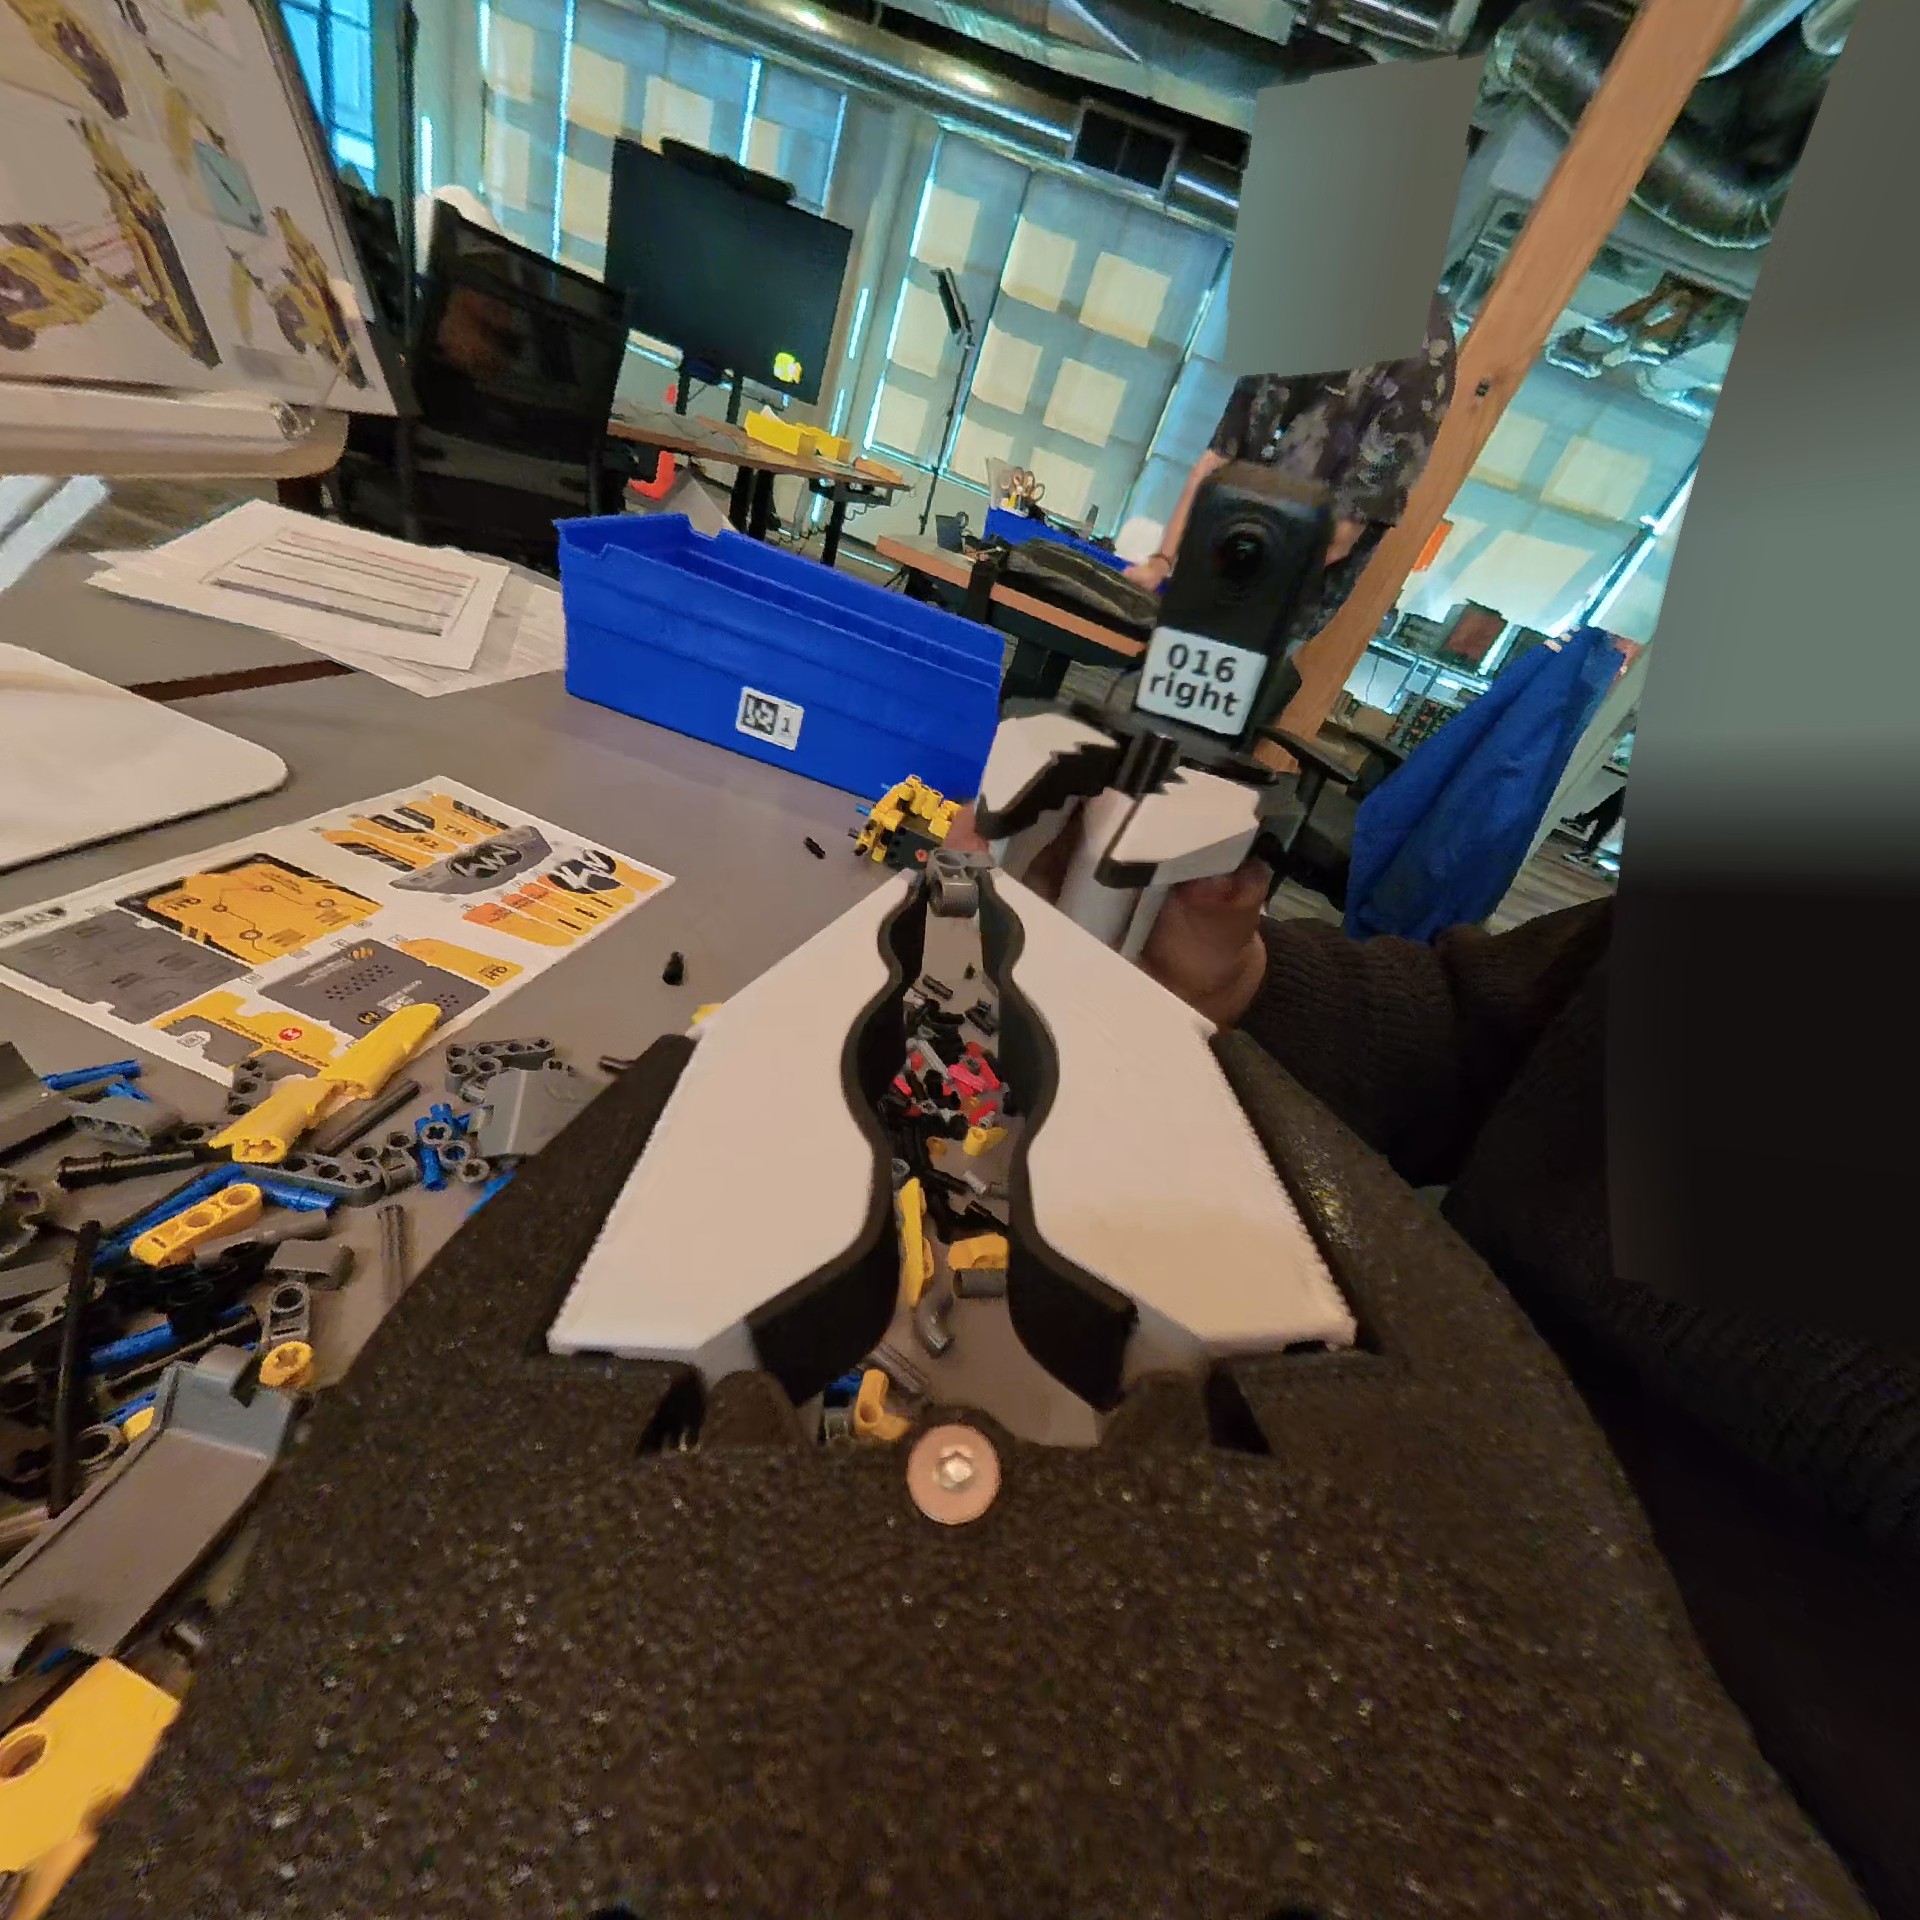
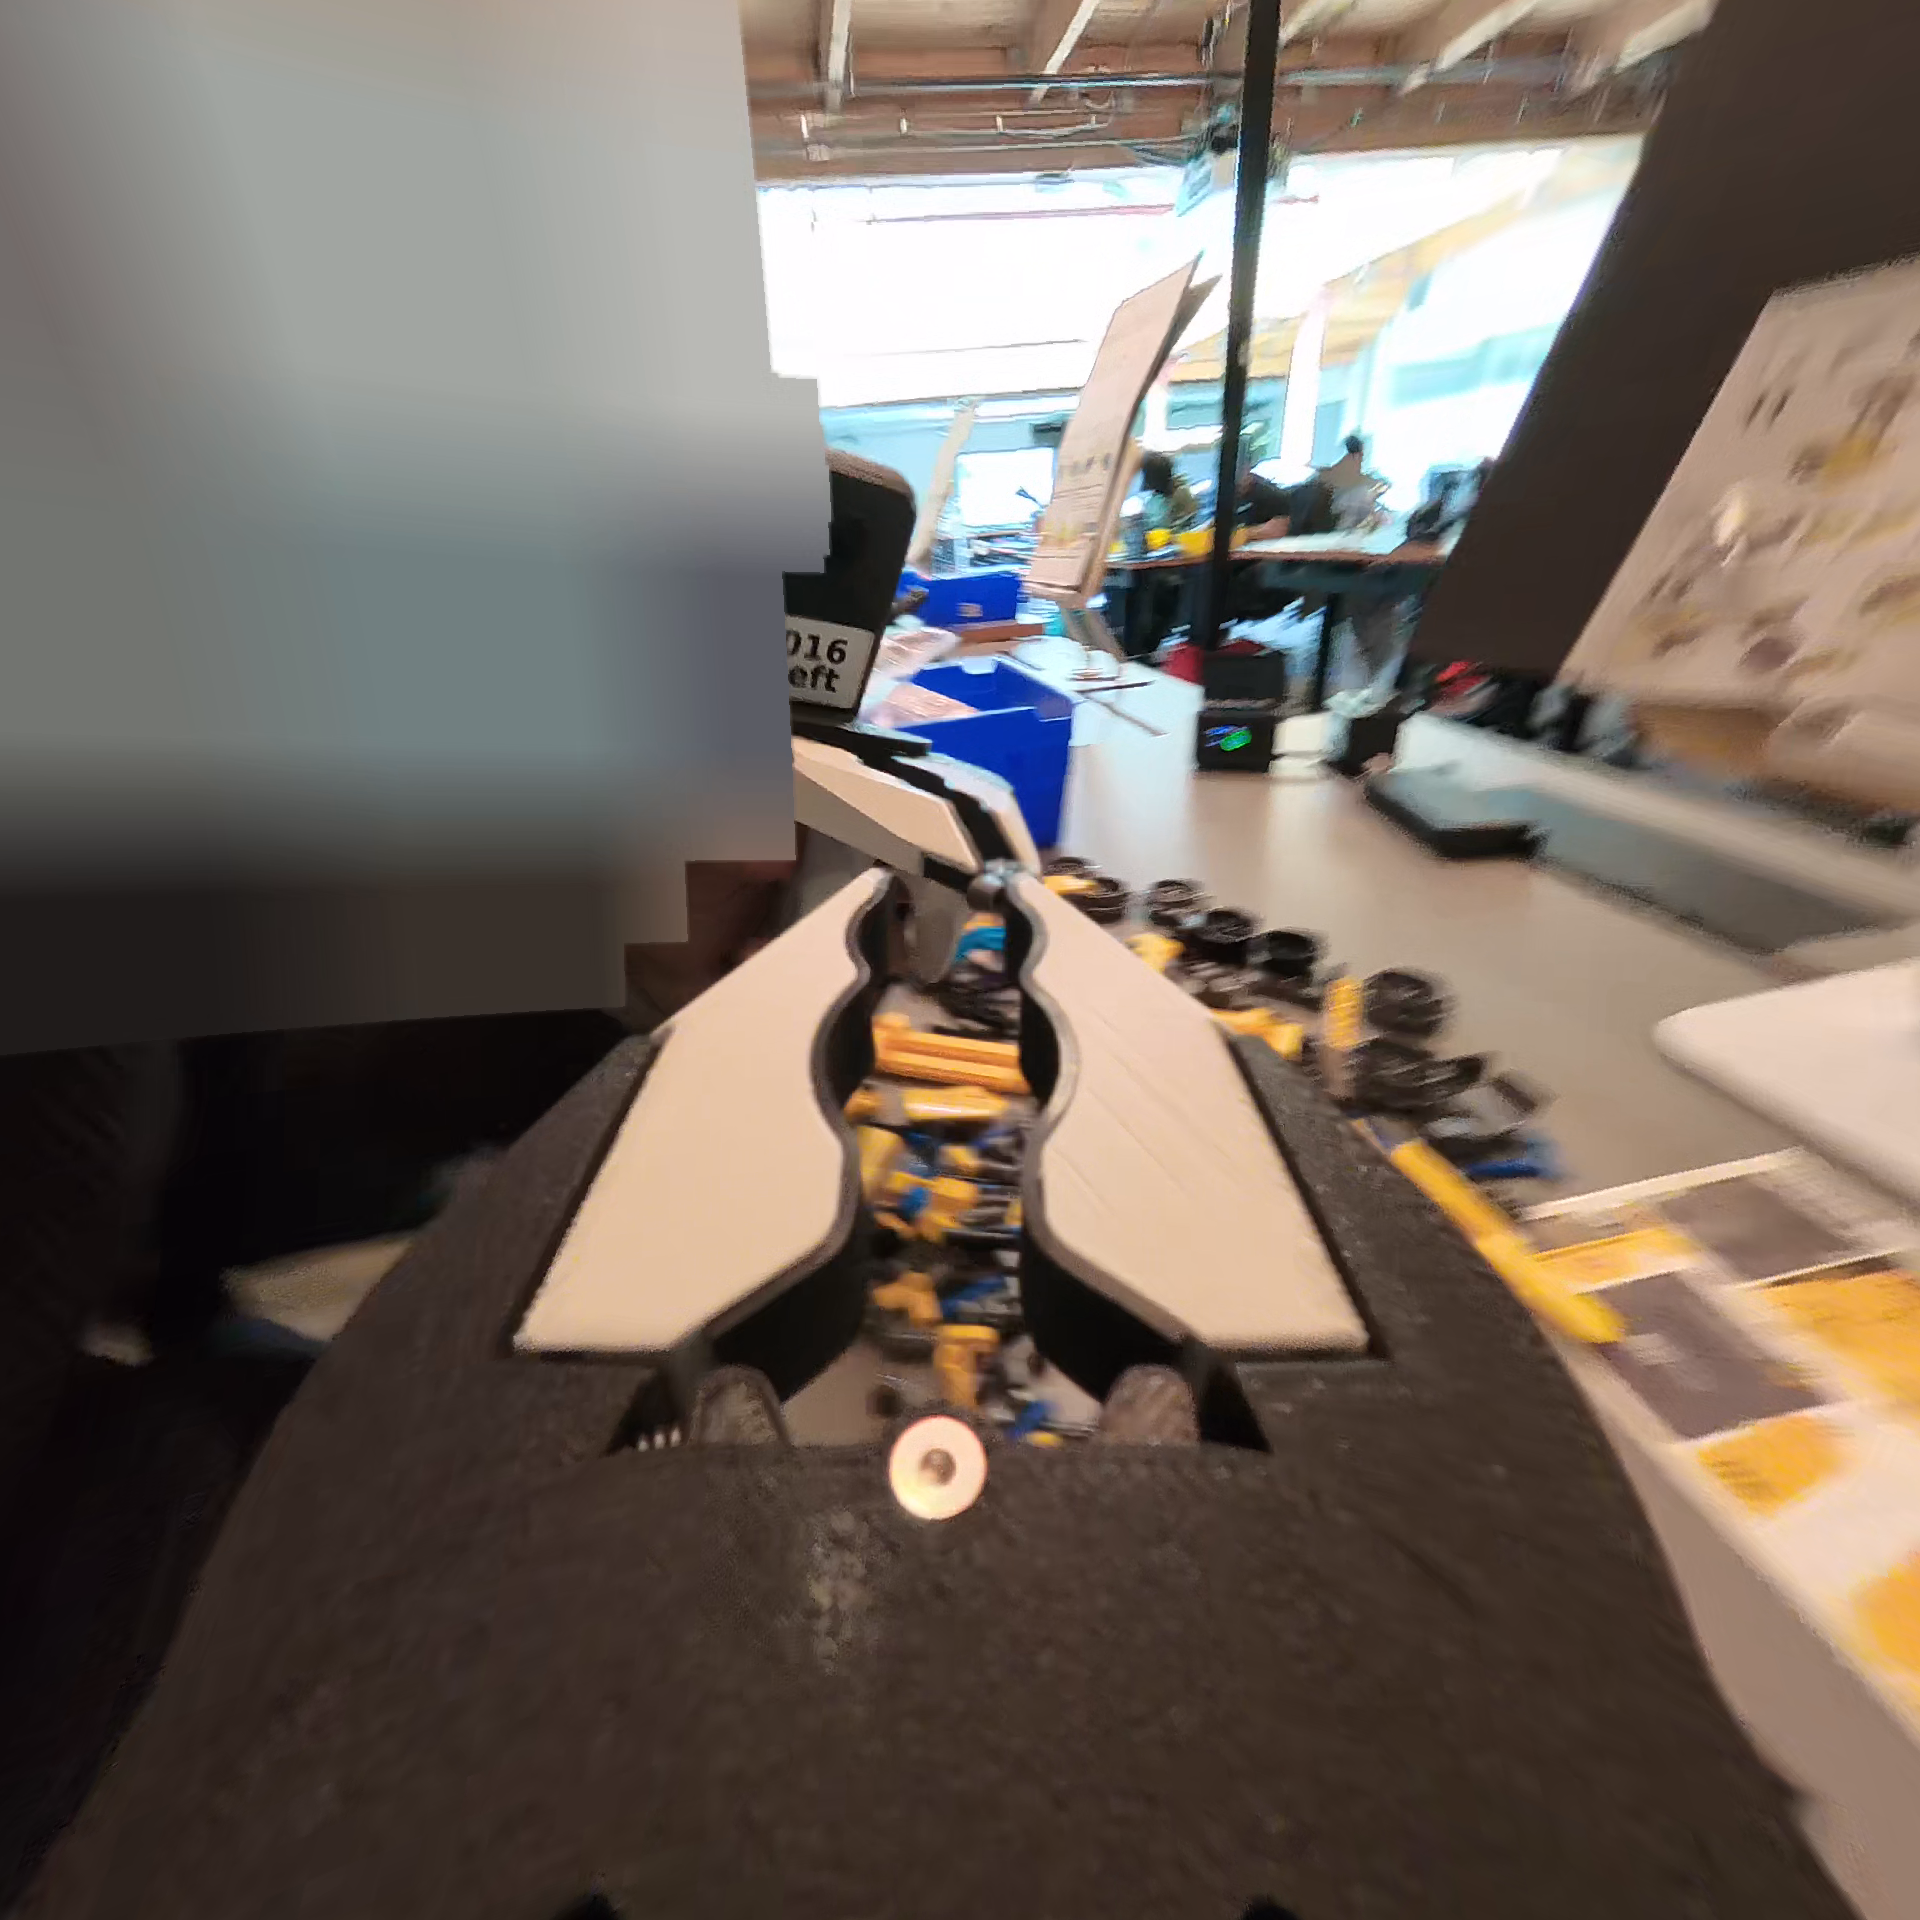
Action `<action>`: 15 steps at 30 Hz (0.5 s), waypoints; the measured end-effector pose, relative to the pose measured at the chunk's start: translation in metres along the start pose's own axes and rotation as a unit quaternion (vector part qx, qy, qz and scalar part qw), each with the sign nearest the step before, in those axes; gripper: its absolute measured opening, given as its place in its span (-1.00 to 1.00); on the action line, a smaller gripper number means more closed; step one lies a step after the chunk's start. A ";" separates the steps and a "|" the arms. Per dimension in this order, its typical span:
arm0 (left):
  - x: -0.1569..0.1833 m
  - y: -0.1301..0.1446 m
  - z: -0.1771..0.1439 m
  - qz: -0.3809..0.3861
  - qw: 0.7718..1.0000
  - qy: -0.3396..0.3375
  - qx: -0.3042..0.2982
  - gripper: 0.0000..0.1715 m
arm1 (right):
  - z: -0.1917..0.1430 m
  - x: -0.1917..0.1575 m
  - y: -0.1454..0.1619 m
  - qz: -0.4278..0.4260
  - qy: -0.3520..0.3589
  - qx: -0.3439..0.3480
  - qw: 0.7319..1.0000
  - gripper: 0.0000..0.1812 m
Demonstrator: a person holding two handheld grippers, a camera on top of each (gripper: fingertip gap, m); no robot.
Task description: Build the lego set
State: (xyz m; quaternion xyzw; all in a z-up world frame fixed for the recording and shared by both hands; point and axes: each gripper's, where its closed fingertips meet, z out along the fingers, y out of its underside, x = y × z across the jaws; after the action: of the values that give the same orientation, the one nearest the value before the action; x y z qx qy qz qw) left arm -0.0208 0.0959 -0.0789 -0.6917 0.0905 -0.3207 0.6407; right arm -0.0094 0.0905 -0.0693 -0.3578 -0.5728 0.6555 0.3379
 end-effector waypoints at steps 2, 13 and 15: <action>0.002 0.004 0.002 -0.020 1.000 0.016 -0.010 -0.89 | -0.001 -0.002 0.002 -0.086 0.022 -0.013 0.996 -0.73; 0.013 0.014 0.006 -0.039 0.997 0.056 -0.035 -0.89 | -0.001 -0.002 0.012 -0.394 0.116 -0.075 0.909 -0.75; 0.013 0.014 0.006 -0.039 0.997 0.057 -0.037 -0.89 | -0.002 0.001 0.014 -0.387 0.113 -0.079 0.912 -0.79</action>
State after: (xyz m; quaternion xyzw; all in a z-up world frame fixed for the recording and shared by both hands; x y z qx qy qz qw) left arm -0.0032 0.0916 -0.0878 -0.6984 0.1114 -0.3804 0.5959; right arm -0.0087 0.0902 -0.0837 -0.2052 -0.6744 0.3815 0.5980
